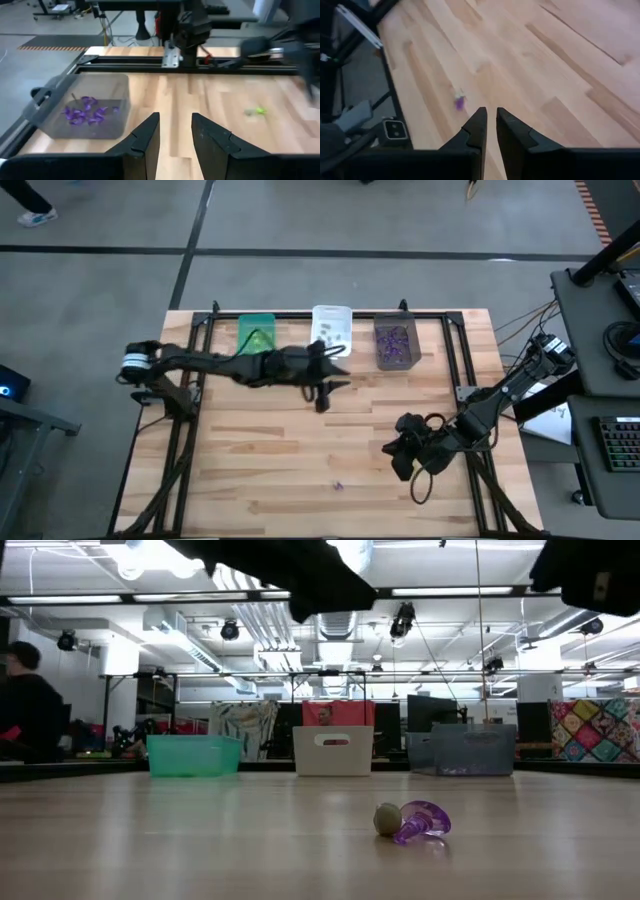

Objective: Sort Halloween decoration
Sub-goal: Put the white skull toy into the white bin, then put the green spider toy into the blue bin

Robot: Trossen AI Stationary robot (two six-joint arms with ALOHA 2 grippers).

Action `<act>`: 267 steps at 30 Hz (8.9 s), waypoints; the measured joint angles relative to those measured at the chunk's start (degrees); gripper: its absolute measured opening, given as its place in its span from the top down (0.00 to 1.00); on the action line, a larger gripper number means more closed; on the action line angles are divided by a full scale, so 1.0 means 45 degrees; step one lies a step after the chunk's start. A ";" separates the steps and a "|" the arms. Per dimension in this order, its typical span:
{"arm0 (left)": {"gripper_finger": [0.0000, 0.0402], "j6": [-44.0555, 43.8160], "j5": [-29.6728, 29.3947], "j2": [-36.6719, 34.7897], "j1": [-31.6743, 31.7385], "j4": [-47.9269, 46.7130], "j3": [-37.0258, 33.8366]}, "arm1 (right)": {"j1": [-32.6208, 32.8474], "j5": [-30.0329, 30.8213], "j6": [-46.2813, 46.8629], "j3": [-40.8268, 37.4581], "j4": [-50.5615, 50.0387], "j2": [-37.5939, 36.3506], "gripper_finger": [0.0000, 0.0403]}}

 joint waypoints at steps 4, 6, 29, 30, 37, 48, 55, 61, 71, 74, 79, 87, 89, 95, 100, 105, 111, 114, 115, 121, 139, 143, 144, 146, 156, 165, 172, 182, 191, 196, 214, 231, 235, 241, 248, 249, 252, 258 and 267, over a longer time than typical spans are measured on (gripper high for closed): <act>0.76 -0.0511 -0.0668 -0.1258 -0.0903 0.1071 -0.1723 | -0.0541 -0.0953 0.0766 0.0000 -0.0889 0.0231 0.92; 0.76 -0.0609 -0.1198 -0.1742 -0.1363 0.1345 -0.2429 | -0.0816 -0.1470 0.1119 0.0000 -0.1377 0.0440 0.92; 0.76 -0.0930 -0.4067 -0.3356 -0.3354 0.1476 -0.4123 | -0.1571 -0.7472 0.4146 0.0340 -0.5815 0.3611 0.91; 0.76 -0.0930 -0.4067 -0.3352 -0.3354 0.1442 -0.4123 | -0.1571 -0.7431 0.4154 0.0340 -0.5810 0.3695 0.90; 0.76 -0.0930 -0.4072 -0.3302 -0.3354 0.1433 -0.4123 | -0.1571 -0.7432 0.4151 0.0335 -0.5770 0.4012 0.76; 0.76 -0.0930 -0.4086 -0.3159 -0.3354 0.1349 -0.4123 | -0.1571 -0.7394 0.4343 0.0311 -0.5686 0.4776 0.58; 0.76 -0.0930 -0.4096 -0.2982 -0.3349 0.1350 -0.4123 | -0.1571 -0.7688 0.4118 0.0326 -0.5088 0.5490 0.61; 0.76 -0.0930 -0.4096 -0.2966 -0.3349 0.1356 -0.4123 | -0.1571 -0.7686 0.3942 0.0343 -0.4869 0.5569 0.69; 0.76 -0.0930 -0.4101 -0.2962 -0.3349 0.1366 -0.4123 | -0.1571 -0.7474 0.3897 0.0335 -0.4766 0.5566 0.89; 0.76 -0.0930 -0.4101 -0.2962 -0.3349 0.1370 -0.4123 | -0.1570 -0.7420 0.3820 0.0330 -0.4760 0.5566 0.92; 0.76 -0.0930 -0.4101 -0.2962 -0.3349 0.1381 -0.4123 | -0.1561 -0.7209 0.3641 0.0362 -0.4778 0.5523 0.93; 0.76 -0.0979 -0.4101 -0.2962 -0.3350 0.1687 -0.4118 | -0.1576 -0.6082 0.2988 0.0675 -0.4859 0.4832 0.93; 0.76 -0.0979 -0.4101 -0.2962 -0.3355 0.1838 -0.4118 | -0.1595 -0.5667 0.2662 0.0831 -0.4907 0.4661 0.93; 0.76 -0.0942 -0.4082 -0.2967 -0.3494 0.2352 -0.4118 | -0.2053 -0.3918 0.1114 0.1627 -0.4768 0.4141 0.93; 0.76 -0.0930 -0.4077 -0.3062 -0.3748 0.2448 -0.4118 | -0.3241 -0.2434 -0.1524 0.2580 -0.4682 0.4061 0.93; 0.76 -0.0928 -0.4069 -0.3284 -0.4099 0.2432 -0.4118 | -0.5241 -0.1835 -0.5091 0.3273 -0.3443 0.4061 0.93; 0.76 -0.0887 -0.4066 -0.3720 -0.4602 0.2285 -0.4118 | -0.8324 -0.1849 -0.9508 0.3794 -0.0608 0.4065 0.93; 0.76 -0.0887 -0.4067 -0.3984 -0.4797 0.1936 -0.4113 | -1.0001 -0.2171 -1.1194 0.4100 0.0954 0.4176 0.93; 0.76 -0.0890 -0.4069 -0.4063 -0.4853 0.1813 -0.4116 | -1.0580 -0.2438 -1.1694 0.4170 0.1546 0.4283 0.93; 0.76 -0.0916 -0.4072 -0.4494 -0.4966 0.1641 -0.4113 | -1.3334 -0.3099 -1.4168 0.4269 0.5023 0.5313 0.93; 0.76 -0.0887 -0.4126 -0.4745 -0.4961 0.1224 -0.4113 | -1.5958 -0.4866 -1.4853 0.4339 0.6807 0.8476 0.93; 0.76 -0.0912 -0.4651 -0.4745 -0.4961 0.1187 -0.4113 | -1.5958 -0.4858 -1.4678 0.4588 0.6418 0.8467 0.92; 0.76 -0.0926 -0.4690 -0.4745 -0.4961 0.1160 -0.4113 | -1.5958 -0.4872 -1.4720 0.4688 0.6251 0.8461 0.91; 0.76 -0.0937 -0.4737 -0.4744 -0.4961 0.1143 -0.4113 | -1.5958 -0.4880 -1.4852 0.4900 0.5839 0.8464 0.88; 0.76 -0.1229 -0.4737 -0.4480 -0.4961 0.0909 -0.4113 | -1.5955 -0.4872 -1.4661 0.4983 0.5273 0.8276 0.68; 0.76 -0.2417 -0.4729 -0.4473 -0.4961 -0.0483 -0.4118 | -1.4879 -0.4882 -1.4519 0.4983 0.2356 0.6139 0.64; 0.76 -0.3692 -0.4724 -0.4468 -0.5033 -0.1321 -0.4143 | -1.2543 -0.4828 -1.4405 0.4838 -0.0287 0.3846 0.68; 0.76 -0.3786 -0.4723 -0.3658 -0.5911 -0.0097 -0.4181 | -0.7142 -0.2061 -1.2419 0.2564 -0.0201 0.1324 0.73; 0.76 -0.3743 -0.4674 -0.2499 -0.6505 -0.0068 -0.4084 | -0.2755 -0.1424 -1.0472 0.1160 -0.0249 0.1205 0.77; 0.76 -0.3786 -0.4685 -0.2273 -0.6496 0.0096 -0.3996 | -0.1146 -0.1648 -0.7939 0.0932 -0.0837 0.1365 0.80; 0.76 -0.3410 -0.4728 -0.2287 -0.6486 0.0559 -0.3996 | -0.0279 -0.7888 0.1922 0.0741 -0.3909 0.2463 0.75; 0.76 -0.1412 -0.4732 -0.2375 -0.6482 0.0413 -0.3066 | -0.0284 -0.8102 0.2615 0.2329 -0.7071 0.5249 0.73; 0.76 -0.1160 -0.4737 -0.2375 -0.6482 0.0421 -0.3006 | -0.0284 -0.8102 0.2121 0.2482 -0.7051 0.5995 0.73; 0.76 -0.1105 -0.4735 -0.2365 -0.6482 0.0389 -0.3006 | -0.0284 -0.8103 0.1239 0.2759 -0.6948 0.6732 0.73; 0.76 -0.1100 -0.4737 -0.2360 -0.6482 0.0410 -0.3006 | -0.0293 -0.8018 0.1166 0.2643 -0.6799 0.6907 0.73; 0.76 -0.1100 -0.4737 -0.2360 -0.6482 0.0424 -0.3006 | -0.0293 -0.7963 0.1245 0.2568 -0.6832 0.6907 0.73; 0.76 -0.1100 -0.4737 -0.2360 -0.6467 0.0432 -0.3006 | -0.0293 -0.7700 0.1281 0.2414 -0.6763 0.6907 0.73; 0.76 -0.1100 -0.4737 -0.2355 -0.6457 0.0432 -0.3010 | -0.0293 -0.7477 0.1281 0.2156 -0.6417 0.6902 0.75; 0.76 -0.1100 -0.4739 -0.2345 -0.6443 0.0424 -0.3015 | -0.0293 -0.7420 0.1378 0.2051 -0.6286 0.6887 0.92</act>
